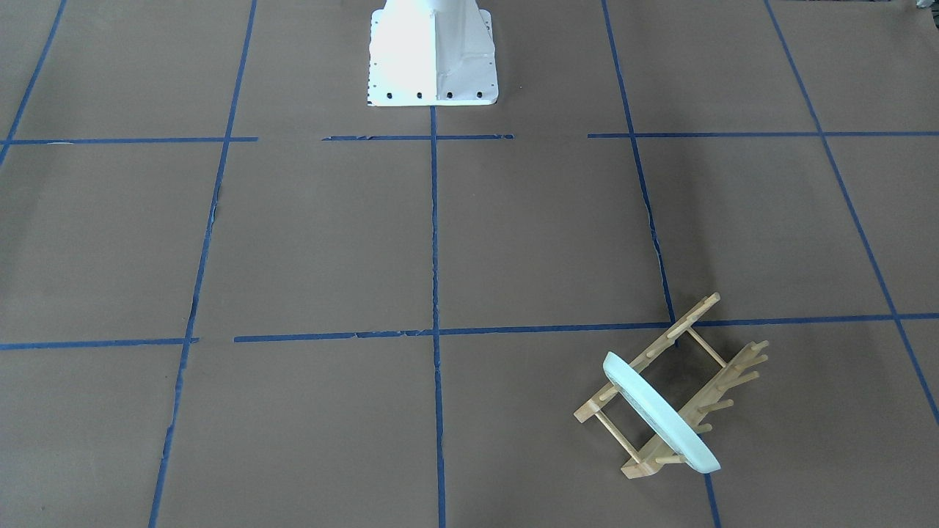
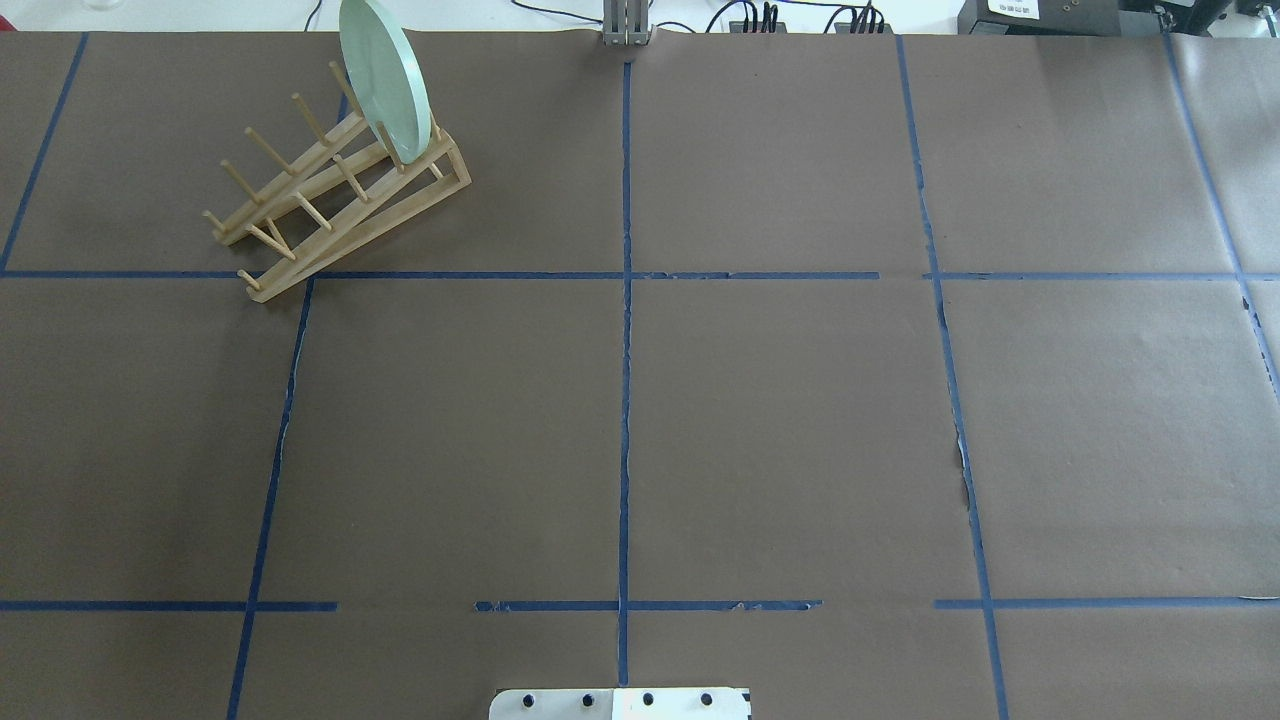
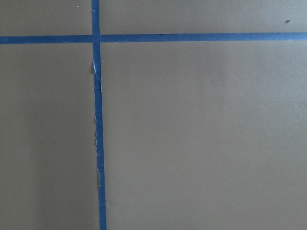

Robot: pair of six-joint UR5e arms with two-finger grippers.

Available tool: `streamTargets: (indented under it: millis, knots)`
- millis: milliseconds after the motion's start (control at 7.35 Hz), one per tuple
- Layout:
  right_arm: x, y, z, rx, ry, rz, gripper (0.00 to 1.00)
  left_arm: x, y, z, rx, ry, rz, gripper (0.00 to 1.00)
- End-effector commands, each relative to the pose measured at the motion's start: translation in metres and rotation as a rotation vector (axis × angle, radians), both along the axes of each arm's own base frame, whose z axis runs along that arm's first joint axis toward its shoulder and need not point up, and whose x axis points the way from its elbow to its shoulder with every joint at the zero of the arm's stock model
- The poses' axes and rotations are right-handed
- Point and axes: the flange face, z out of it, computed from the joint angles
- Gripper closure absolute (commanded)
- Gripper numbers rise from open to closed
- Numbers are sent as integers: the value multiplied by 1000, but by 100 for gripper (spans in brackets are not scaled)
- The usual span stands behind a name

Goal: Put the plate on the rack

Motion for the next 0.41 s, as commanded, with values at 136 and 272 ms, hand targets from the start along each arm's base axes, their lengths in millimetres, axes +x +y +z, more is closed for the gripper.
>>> streamTargets:
  millis: [136, 272]
  knots:
    - [0, 0, 0, 0, 0, 0, 0, 0, -1, -6, 14, -3, 0, 0]
    - [0, 0, 0, 0, 0, 0, 0, 0, 1, -11, 23, -3, 0, 0]
